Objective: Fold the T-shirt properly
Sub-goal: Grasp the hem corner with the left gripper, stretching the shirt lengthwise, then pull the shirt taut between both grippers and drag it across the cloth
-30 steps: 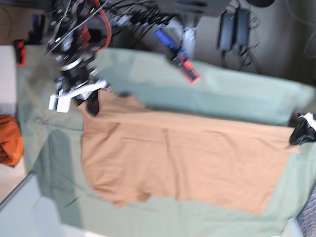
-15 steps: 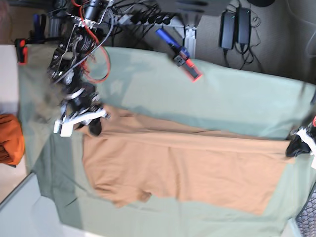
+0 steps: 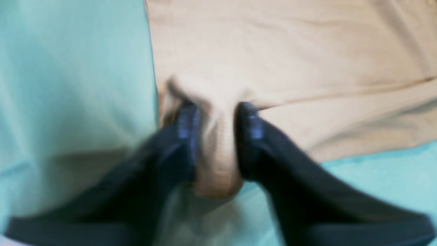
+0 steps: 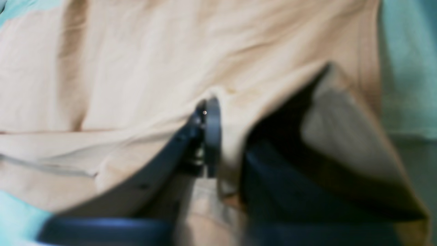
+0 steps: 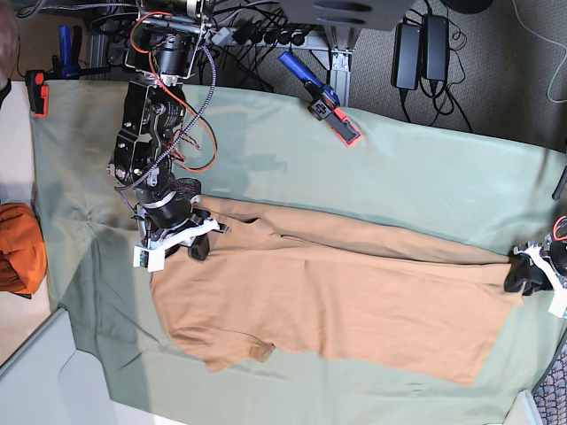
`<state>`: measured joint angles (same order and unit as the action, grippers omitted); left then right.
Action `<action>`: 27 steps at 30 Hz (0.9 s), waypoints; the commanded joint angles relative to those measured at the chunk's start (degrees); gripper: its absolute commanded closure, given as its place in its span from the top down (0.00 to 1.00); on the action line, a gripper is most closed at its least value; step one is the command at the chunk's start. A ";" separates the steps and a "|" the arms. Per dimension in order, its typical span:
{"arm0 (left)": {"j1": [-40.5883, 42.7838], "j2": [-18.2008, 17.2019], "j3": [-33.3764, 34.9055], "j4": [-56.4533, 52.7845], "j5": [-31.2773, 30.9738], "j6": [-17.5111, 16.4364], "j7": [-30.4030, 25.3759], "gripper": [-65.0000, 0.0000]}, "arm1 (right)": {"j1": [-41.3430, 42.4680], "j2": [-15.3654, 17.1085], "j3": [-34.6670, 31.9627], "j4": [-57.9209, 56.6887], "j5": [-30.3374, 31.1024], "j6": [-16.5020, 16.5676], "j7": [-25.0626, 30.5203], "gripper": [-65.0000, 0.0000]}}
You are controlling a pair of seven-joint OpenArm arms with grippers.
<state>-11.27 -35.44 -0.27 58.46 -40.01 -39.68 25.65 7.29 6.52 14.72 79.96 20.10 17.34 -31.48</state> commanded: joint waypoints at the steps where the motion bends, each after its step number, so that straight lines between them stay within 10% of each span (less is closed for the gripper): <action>1: -1.22 -1.38 -0.44 0.55 -0.90 -0.32 -1.20 0.47 | 0.92 0.42 0.11 0.79 0.13 4.35 1.31 0.27; 5: -1.22 -1.40 -0.44 0.50 -1.29 -0.32 -0.46 0.59 | 0.92 0.42 0.15 0.81 -0.17 4.35 0.83 0.60; 16: -0.76 -2.19 -13.09 0.50 -13.88 -0.32 13.44 0.59 | -0.92 0.42 8.09 9.64 4.57 4.35 -7.91 0.60; 27: 2.97 -2.05 -13.25 0.50 -15.72 -0.32 13.53 0.59 | -6.51 0.44 19.34 9.09 8.00 4.33 -7.98 0.60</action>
<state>-7.27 -36.18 -13.15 58.22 -54.59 -39.51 40.47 -0.08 6.48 33.93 88.20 27.18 17.37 -40.58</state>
